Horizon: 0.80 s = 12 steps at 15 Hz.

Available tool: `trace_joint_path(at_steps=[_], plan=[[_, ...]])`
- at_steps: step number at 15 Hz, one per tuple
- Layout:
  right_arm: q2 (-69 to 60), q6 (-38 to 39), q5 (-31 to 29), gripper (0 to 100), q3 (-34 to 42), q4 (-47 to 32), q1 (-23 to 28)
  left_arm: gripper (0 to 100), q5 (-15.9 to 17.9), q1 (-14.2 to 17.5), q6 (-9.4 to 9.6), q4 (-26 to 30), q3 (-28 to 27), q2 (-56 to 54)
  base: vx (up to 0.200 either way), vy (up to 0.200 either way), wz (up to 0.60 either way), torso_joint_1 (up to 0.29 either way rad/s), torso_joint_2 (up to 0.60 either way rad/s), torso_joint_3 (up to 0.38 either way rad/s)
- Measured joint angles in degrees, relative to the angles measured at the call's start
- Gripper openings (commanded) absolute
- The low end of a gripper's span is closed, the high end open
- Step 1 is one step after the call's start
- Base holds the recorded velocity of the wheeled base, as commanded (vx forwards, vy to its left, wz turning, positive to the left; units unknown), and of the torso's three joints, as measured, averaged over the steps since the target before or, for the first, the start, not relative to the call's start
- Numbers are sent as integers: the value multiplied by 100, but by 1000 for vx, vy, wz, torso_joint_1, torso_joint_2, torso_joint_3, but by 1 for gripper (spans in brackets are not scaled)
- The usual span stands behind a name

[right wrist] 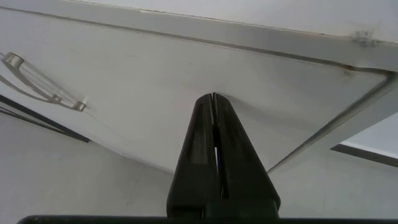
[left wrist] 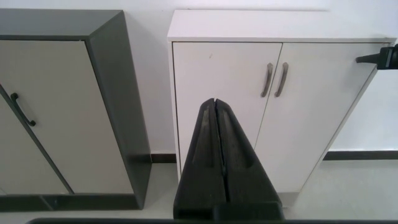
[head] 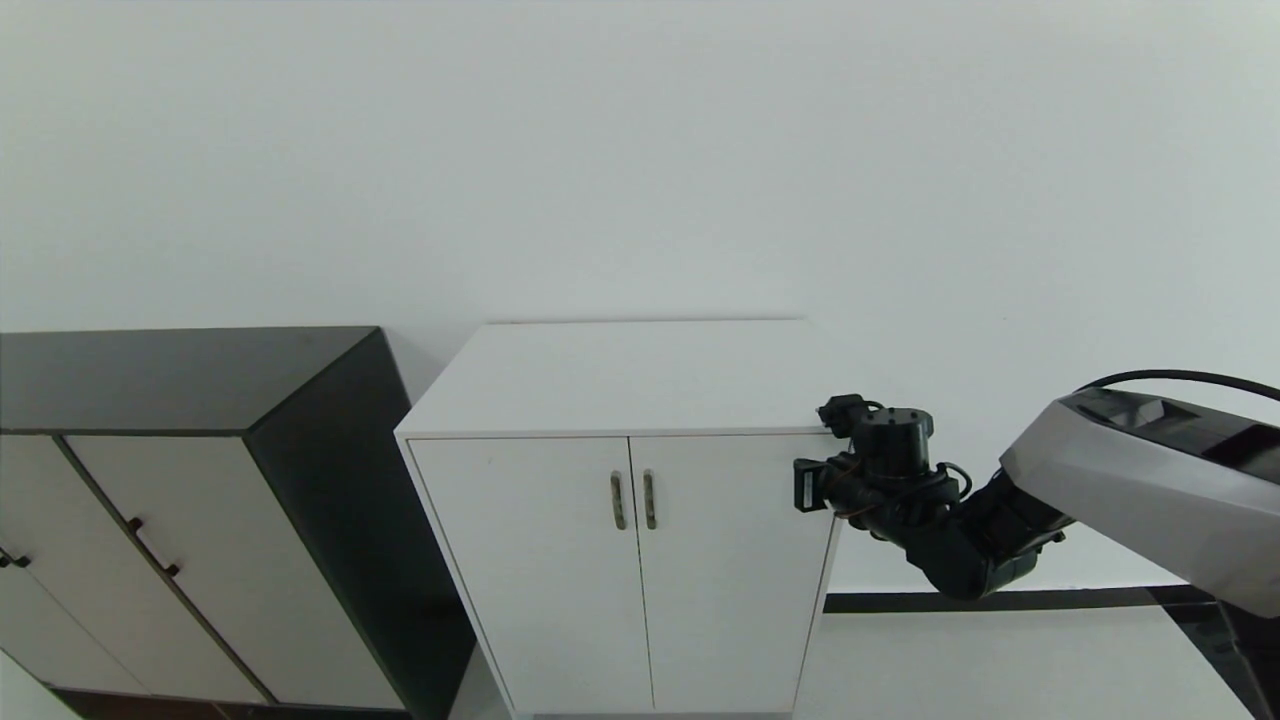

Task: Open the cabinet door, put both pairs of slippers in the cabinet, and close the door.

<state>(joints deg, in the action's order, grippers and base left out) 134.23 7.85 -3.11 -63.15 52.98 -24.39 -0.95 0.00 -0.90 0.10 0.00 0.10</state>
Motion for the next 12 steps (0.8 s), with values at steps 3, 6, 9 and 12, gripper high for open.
trace_joint_path(at_steps=[3, 6, 9, 12], plan=[[-369, -20, 0, 0, 603, 215, -77, 0, 0, 0, 1, 0, 0, 0, 0, 0, 0, 0, 0, 0], [-879, -110, -121, 0, 1298, 395, -99, 0, 0, 0, 4, 0, 0, 0, 0, 0, 0, 0, 0, 0], [-1799, -194, -346, 0, 2729, 685, -88, 0, 0, 0, 0, 0, 0, 0, 0, 0, 0, 0, 0, 0], [-2942, -249, -469, 0, 4372, 872, 6, 0, 0, 0, -5, 0, 0, 0, 0, 0, 0, 0, 0, 0]])
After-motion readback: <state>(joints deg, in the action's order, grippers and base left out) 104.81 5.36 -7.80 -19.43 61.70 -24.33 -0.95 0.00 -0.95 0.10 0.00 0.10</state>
